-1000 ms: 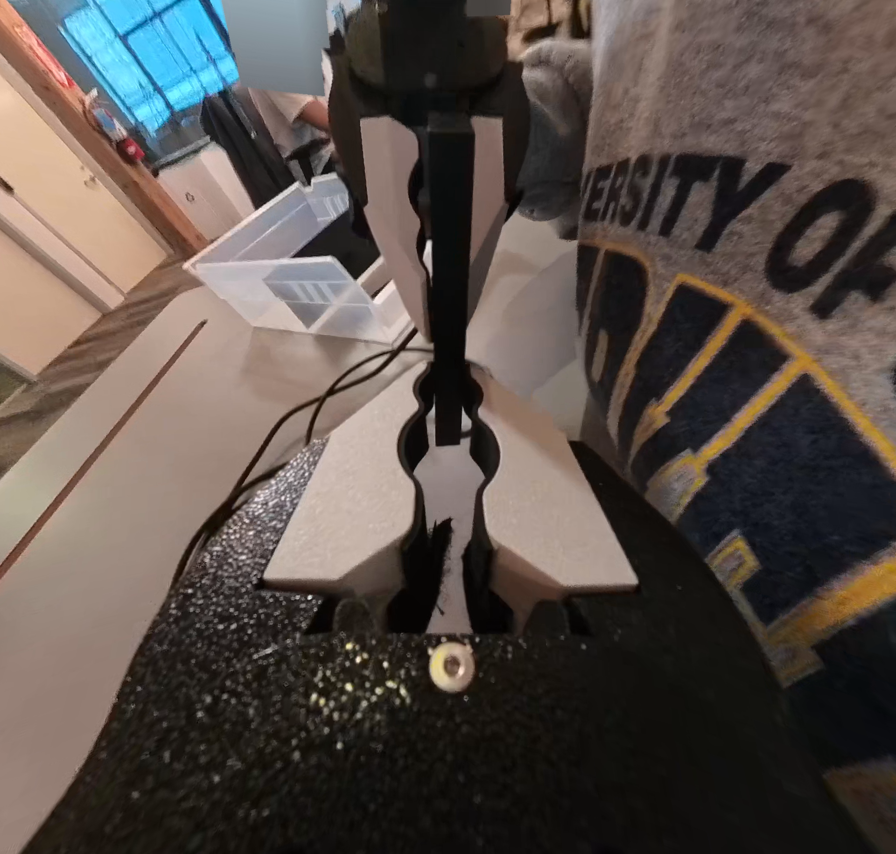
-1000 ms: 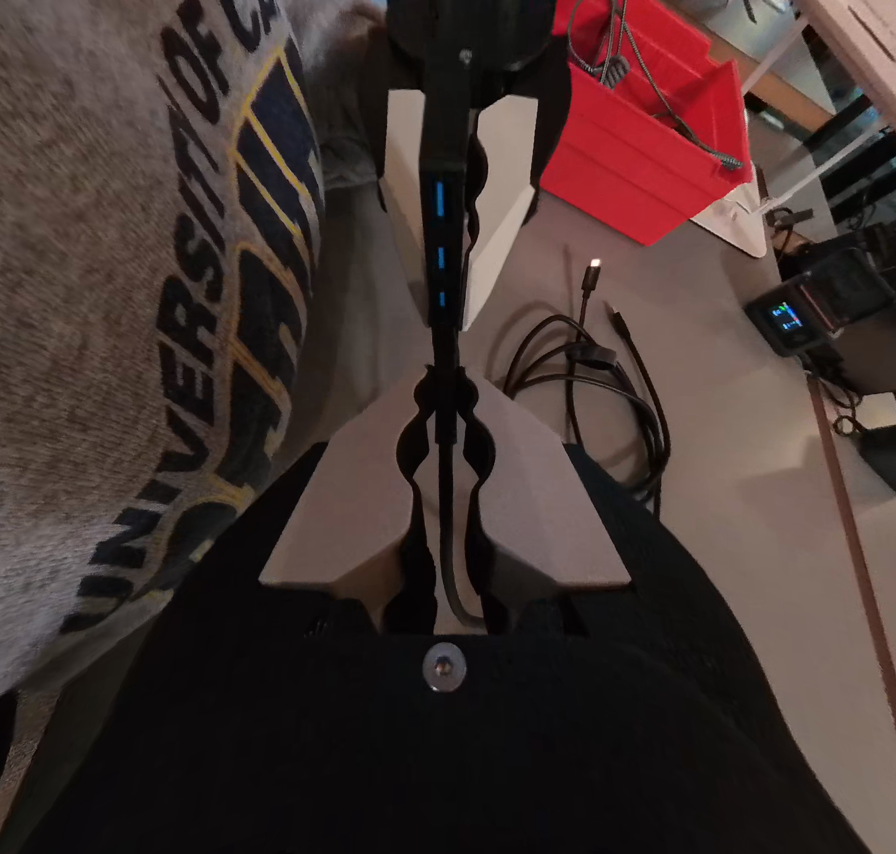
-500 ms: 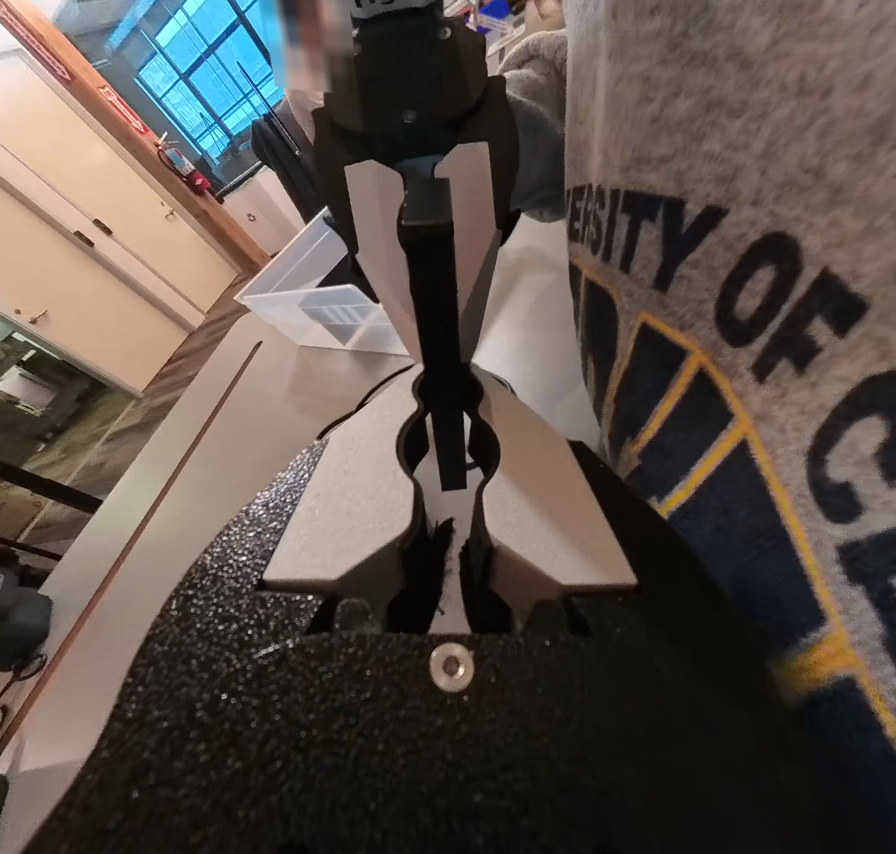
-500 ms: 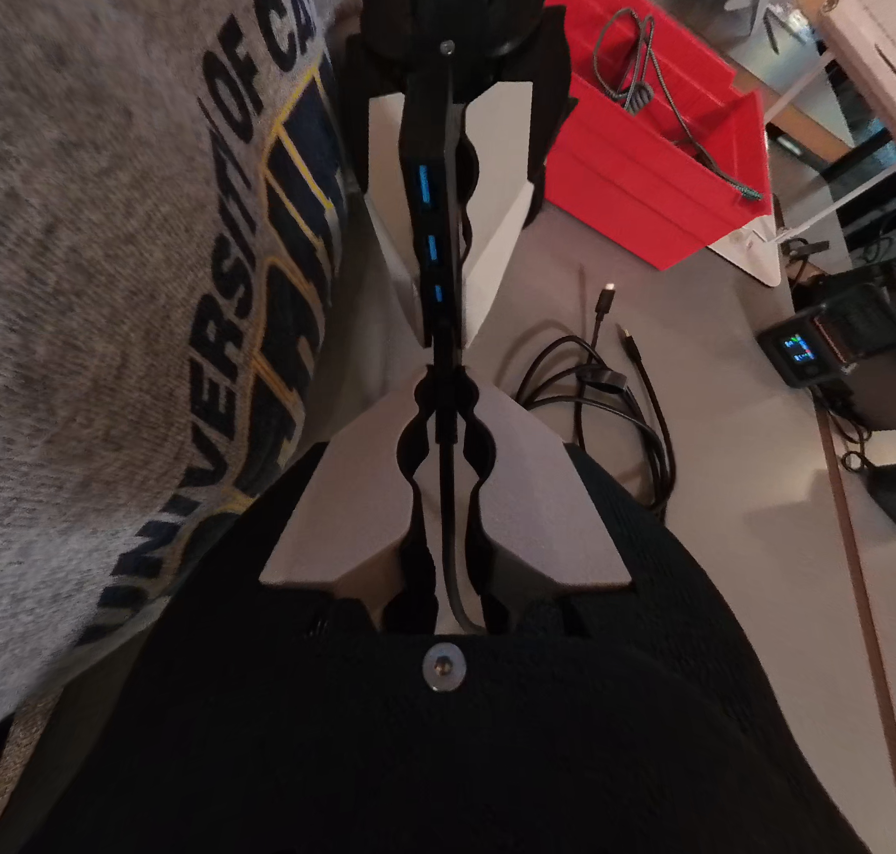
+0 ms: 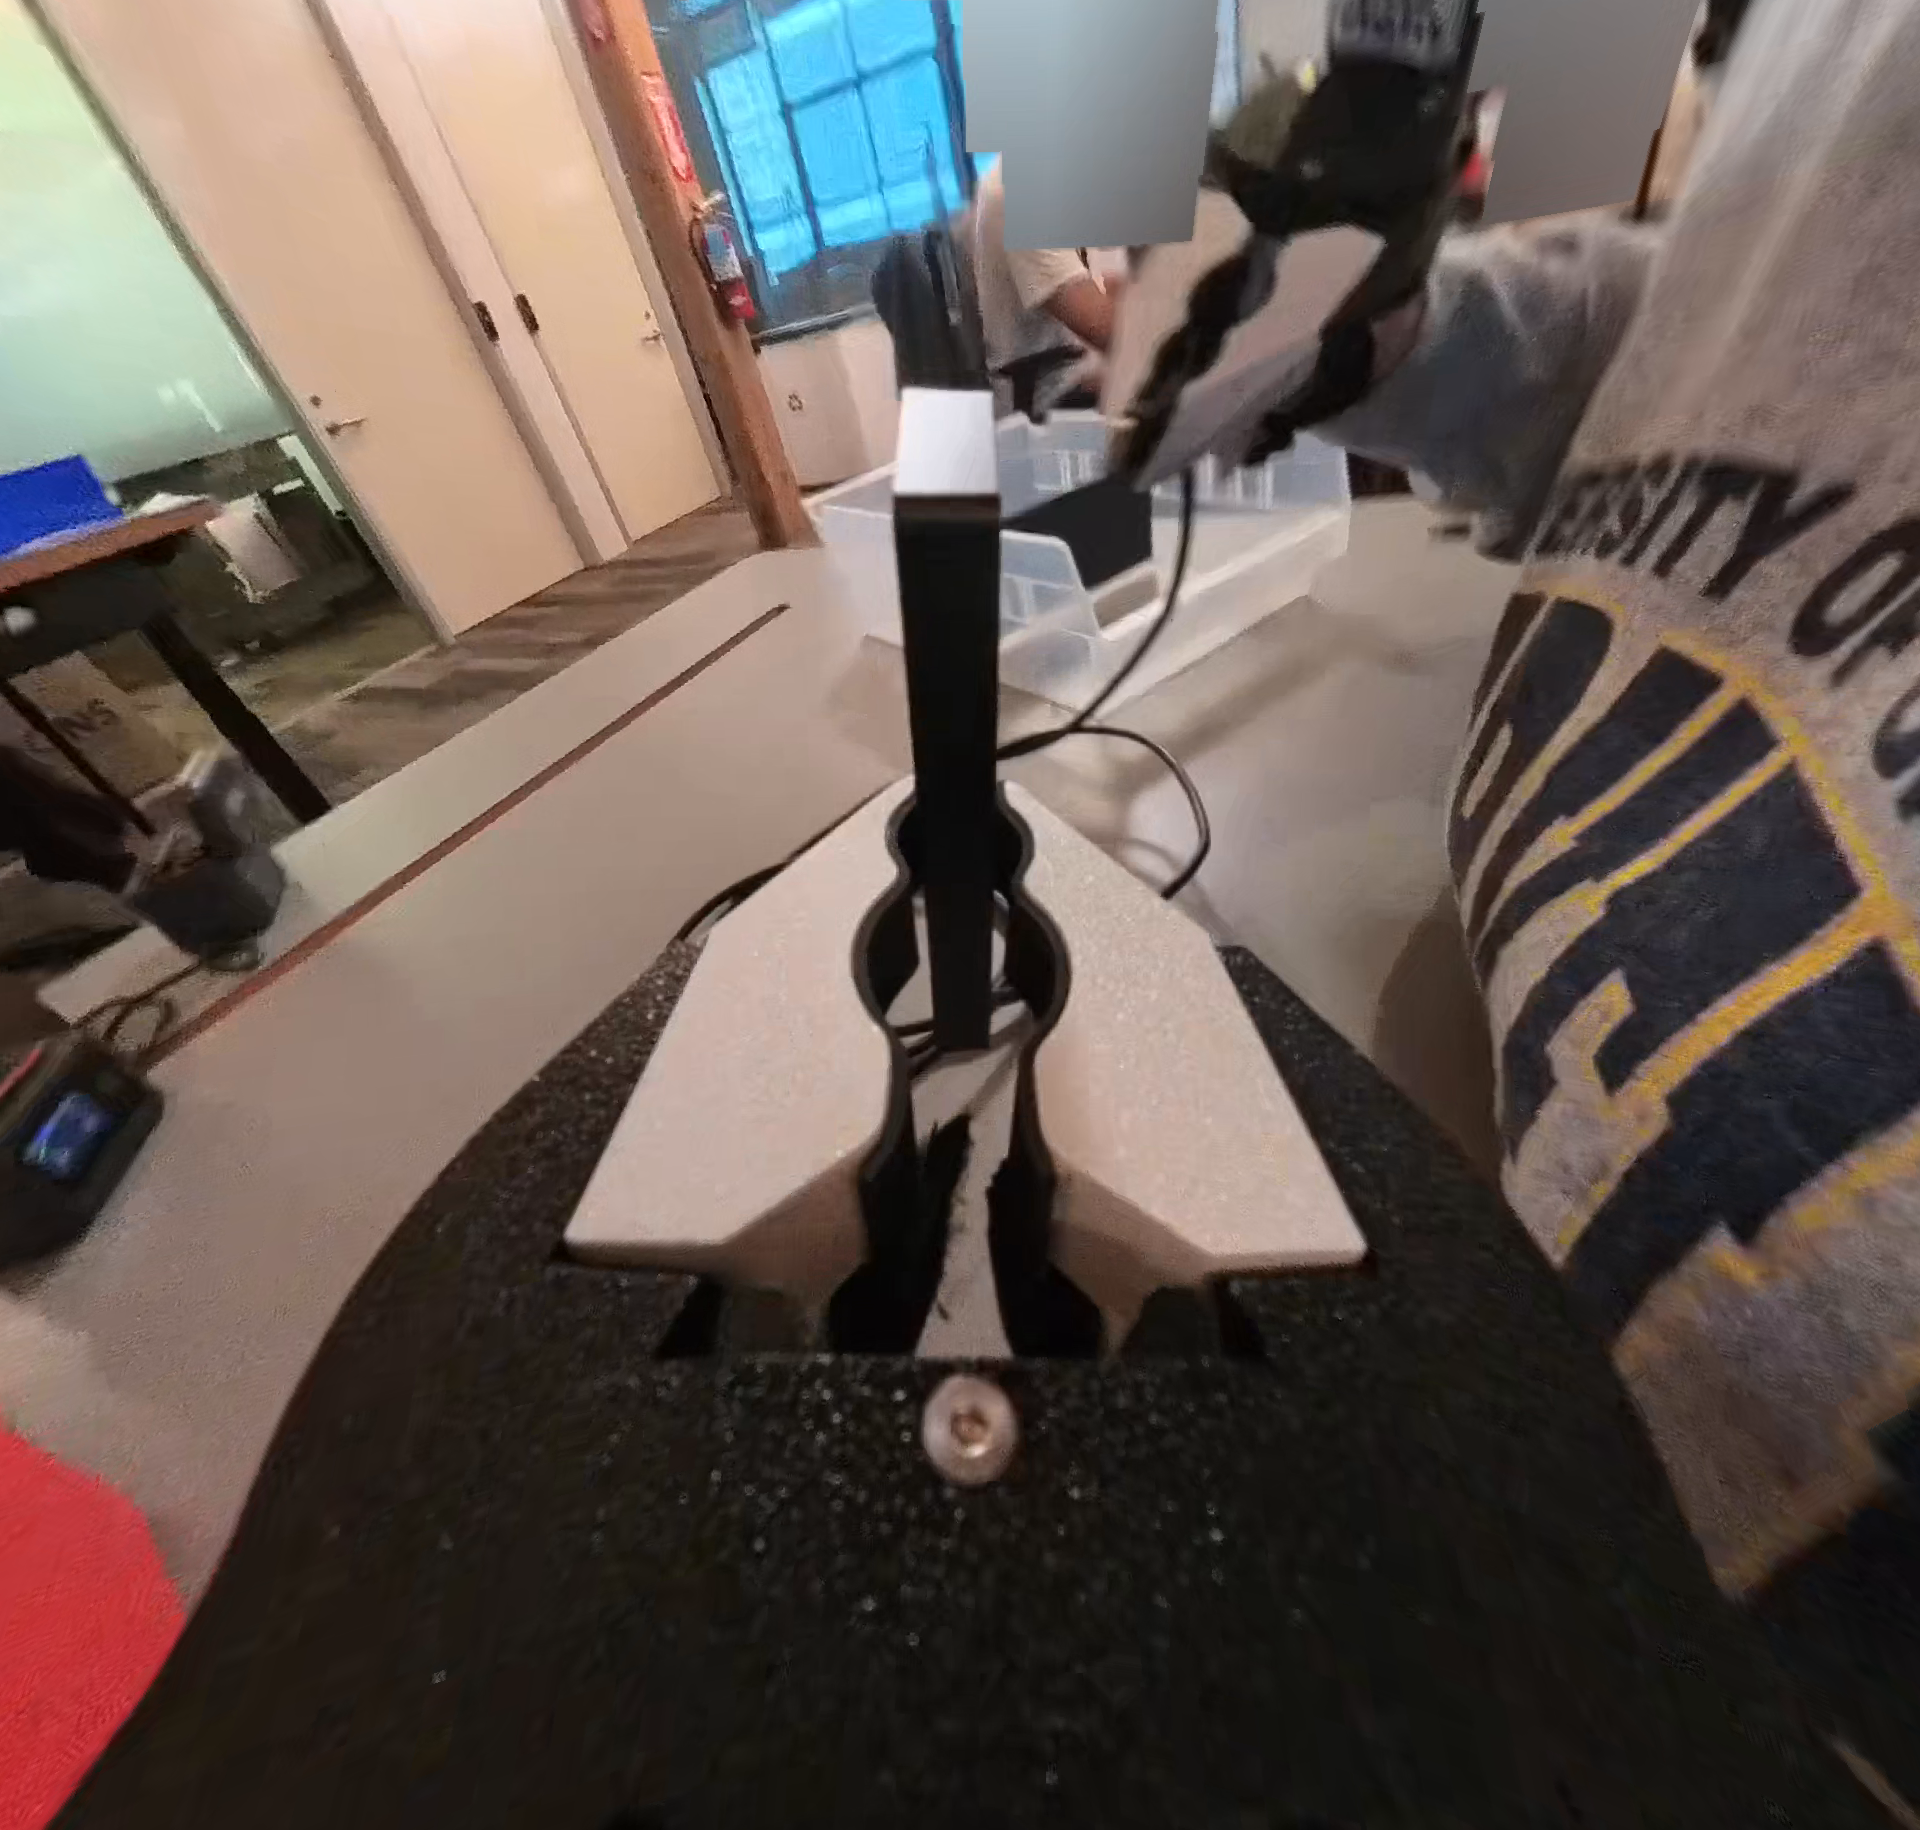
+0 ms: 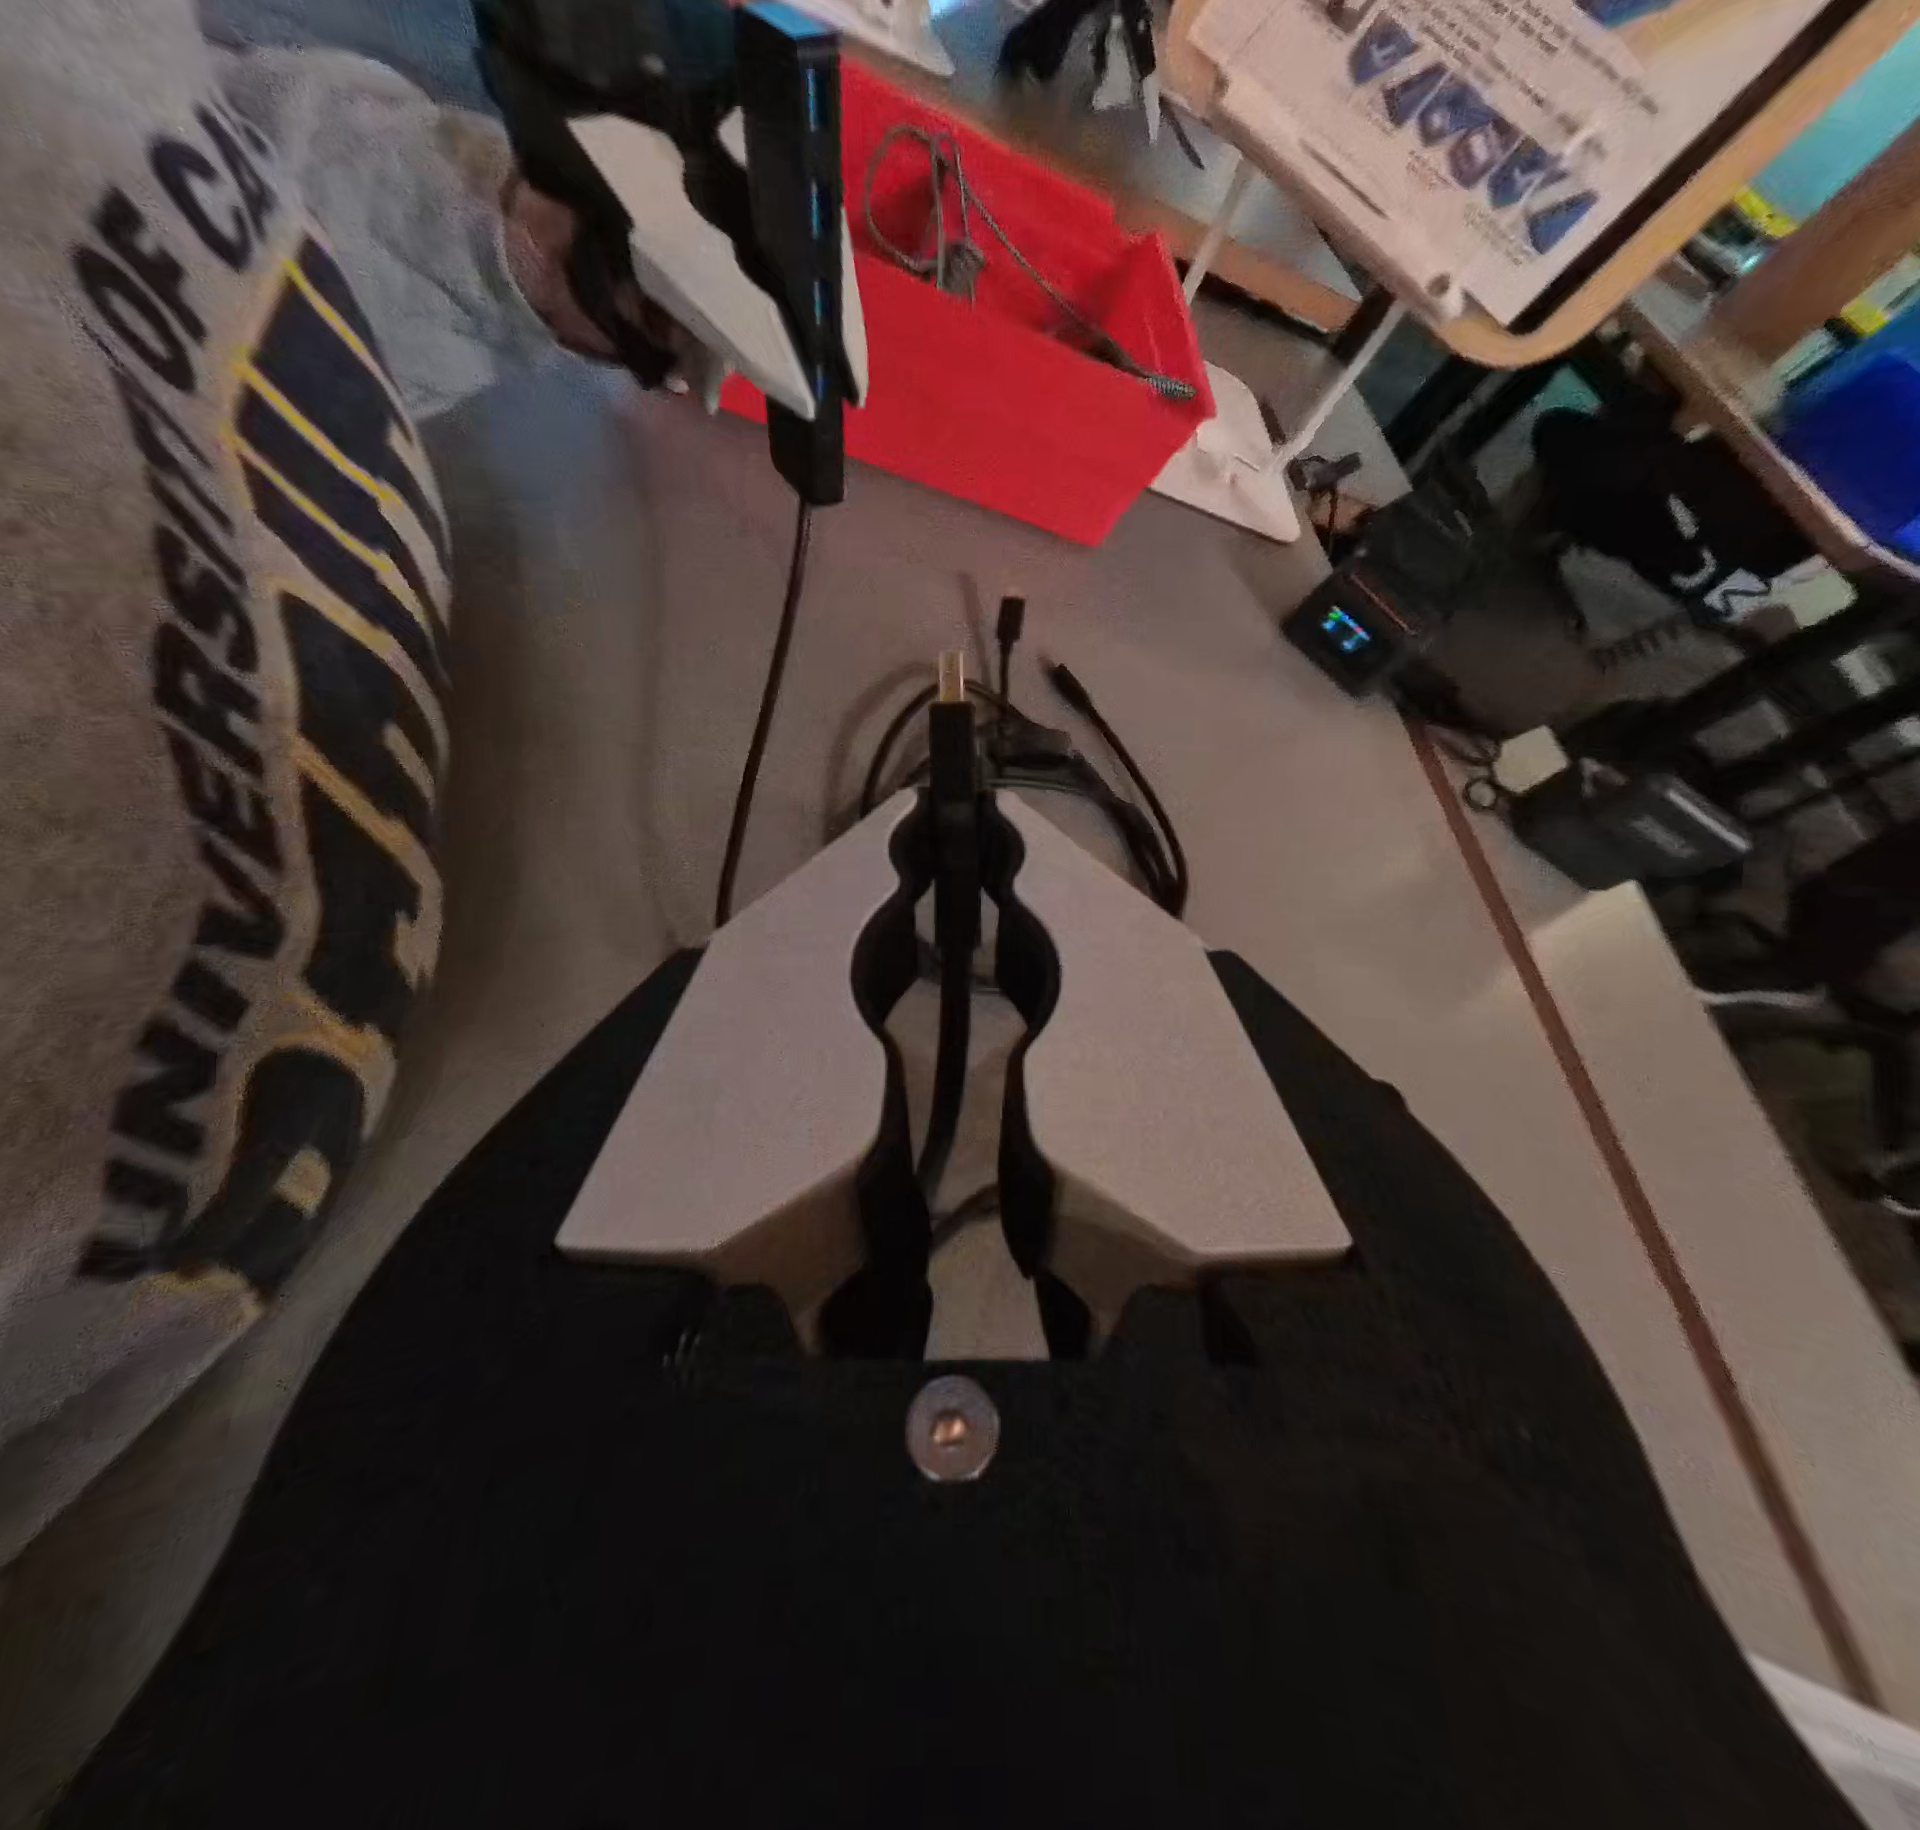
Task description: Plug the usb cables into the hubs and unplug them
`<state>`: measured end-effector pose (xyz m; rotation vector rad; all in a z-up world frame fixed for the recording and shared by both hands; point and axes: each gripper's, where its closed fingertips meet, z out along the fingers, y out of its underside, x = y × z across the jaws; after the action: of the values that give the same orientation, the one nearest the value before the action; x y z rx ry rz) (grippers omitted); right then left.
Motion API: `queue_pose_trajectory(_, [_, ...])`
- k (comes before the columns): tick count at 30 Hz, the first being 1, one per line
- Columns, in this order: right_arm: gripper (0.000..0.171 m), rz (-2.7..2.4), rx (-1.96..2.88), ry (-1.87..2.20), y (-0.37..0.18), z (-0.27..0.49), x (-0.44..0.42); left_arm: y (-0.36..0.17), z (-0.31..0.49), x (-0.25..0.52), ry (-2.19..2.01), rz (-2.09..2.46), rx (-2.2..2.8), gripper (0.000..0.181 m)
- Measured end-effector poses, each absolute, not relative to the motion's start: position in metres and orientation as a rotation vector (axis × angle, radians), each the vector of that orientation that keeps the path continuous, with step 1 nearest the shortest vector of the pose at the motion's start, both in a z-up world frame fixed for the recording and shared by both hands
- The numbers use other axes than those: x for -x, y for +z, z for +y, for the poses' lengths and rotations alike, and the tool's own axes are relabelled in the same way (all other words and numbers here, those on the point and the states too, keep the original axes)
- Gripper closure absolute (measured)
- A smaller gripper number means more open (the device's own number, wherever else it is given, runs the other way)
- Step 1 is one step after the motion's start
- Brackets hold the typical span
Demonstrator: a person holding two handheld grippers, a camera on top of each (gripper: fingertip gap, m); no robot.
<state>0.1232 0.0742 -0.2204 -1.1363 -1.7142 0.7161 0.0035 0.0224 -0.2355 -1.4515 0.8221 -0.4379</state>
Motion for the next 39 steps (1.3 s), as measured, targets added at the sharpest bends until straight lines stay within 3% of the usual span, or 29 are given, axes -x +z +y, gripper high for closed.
queue_pose_trajectory(3, [0.164, -1.826, 1.146, 0.487, -0.258, 0.079, -0.093, -0.247, 0.032, -0.032, -0.264, 0.912, 1.391, 0.173])
queue_pose_trajectory(6, [0.164, -1.884, 1.239, 0.455, -0.292, 0.088, -0.073, -0.239, 0.047, -0.020, -0.122, 0.768, 1.295, 0.173])
queue_pose_trajectory(10, [0.156, -1.968, 1.333, 0.297, -0.323, 0.114, -0.059, -0.267, 0.067, -0.003, 0.061, 0.742, 1.404, 0.172])
queue_pose_trajectory(11, [0.143, -2.000, 1.359, 0.297, -0.328, 0.115, -0.058, -0.269, 0.068, 0.000, 0.102, 0.742, 1.408, 0.172])
queue_pose_trajectory(14, [0.075, -2.080, 1.479, 0.306, -0.338, 0.120, -0.063, -0.250, 0.064, 0.011, 0.166, 0.657, 1.325, 0.173])
queue_pose_trajectory(16, [0.061, -2.077, 1.564, 0.339, -0.335, 0.127, -0.069, -0.232, 0.050, 0.011, 0.106, 0.624, 1.221, 0.174])
queue_pose_trajectory(22, [0.062, -1.919, 1.611, 0.405, -0.301, 0.156, -0.081, -0.220, 0.015, 0.000, -0.228, 0.689, 1.129, 0.173])
queue_pose_trajectory(28, [0.070, -1.666, 1.635, 0.218, -0.276, 0.192, -0.104, -0.224, 0.002, 0.021, -0.357, 0.608, 1.136, 0.173])
queue_pose_trajectory(39, [0.070, -1.978, 1.729, 0.469, -0.348, 0.122, -0.084, -0.241, -0.009, -0.007, -0.625, 0.754, 1.172, 0.173])
